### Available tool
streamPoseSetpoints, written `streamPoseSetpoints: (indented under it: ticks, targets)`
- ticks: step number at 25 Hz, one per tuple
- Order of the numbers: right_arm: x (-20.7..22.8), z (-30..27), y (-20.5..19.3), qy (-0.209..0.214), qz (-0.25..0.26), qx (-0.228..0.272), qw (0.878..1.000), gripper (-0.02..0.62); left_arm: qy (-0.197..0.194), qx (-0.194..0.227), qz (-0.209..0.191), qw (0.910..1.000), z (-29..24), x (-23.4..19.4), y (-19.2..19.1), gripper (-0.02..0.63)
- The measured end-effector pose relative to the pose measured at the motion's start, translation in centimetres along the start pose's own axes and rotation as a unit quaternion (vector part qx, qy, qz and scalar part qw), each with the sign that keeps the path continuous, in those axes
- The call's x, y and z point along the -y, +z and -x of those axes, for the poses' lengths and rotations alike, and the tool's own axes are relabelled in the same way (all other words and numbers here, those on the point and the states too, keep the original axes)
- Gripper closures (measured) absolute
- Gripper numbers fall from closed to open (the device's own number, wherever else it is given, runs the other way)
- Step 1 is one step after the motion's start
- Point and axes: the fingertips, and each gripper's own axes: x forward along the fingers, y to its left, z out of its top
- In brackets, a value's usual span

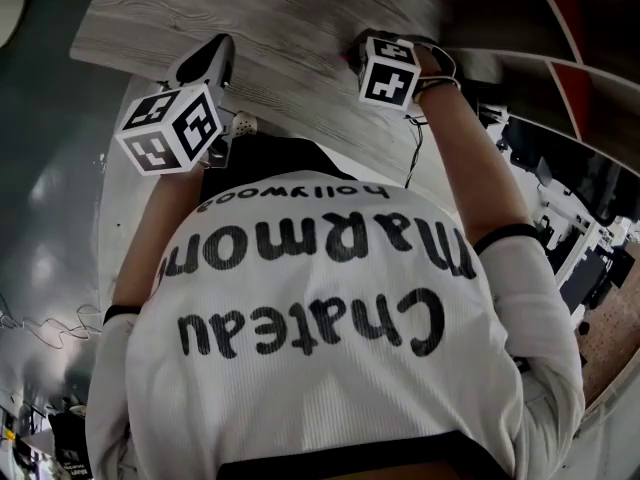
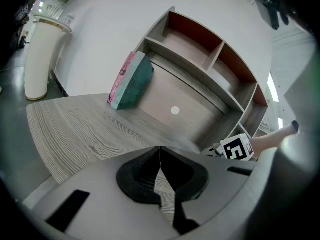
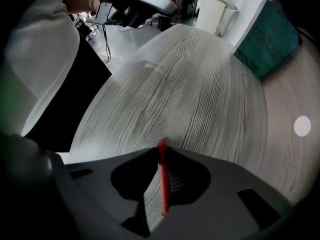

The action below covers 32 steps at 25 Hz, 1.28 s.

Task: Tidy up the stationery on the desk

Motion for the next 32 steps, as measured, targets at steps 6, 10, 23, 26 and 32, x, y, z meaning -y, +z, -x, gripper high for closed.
streamPoseSetpoints:
  ticks: [6,10,23,26,32]
  targets:
    - [0.2,-0.2,-0.2,0.014,-0.034,0.013,0.999,0.534,0.006,0.003,0.002,1.0,0.7,0.7,-0.5,0.589]
    - [0.3,-0.3,-0.5,0.021,-0.112,0.036,0.993,0.535,0.012,0.002,0.013,0.9998,1.2,0.5,-1.0,0.589]
    - [-2.3,2.6,-3.9,-0.031,-0.411,0.159,0.897,0.537,-0.026,0.0,-0.001,0.9997,2.2,5.3,-0.6,0.589]
    - [-3.7,3.6,-5.5,-0.048,-0.461,0.184,0.867,0.537,-0.043,-0.008,-0.012,0.999,2.0,7.3,-1.3,0.589]
    - [-6.9,5.6,-9.1,-0.065,-0.561,0.252,0.786,0.537,-0.087,-0.035,-0.038,0.9949,0.9,12.5,-3.4,0.589]
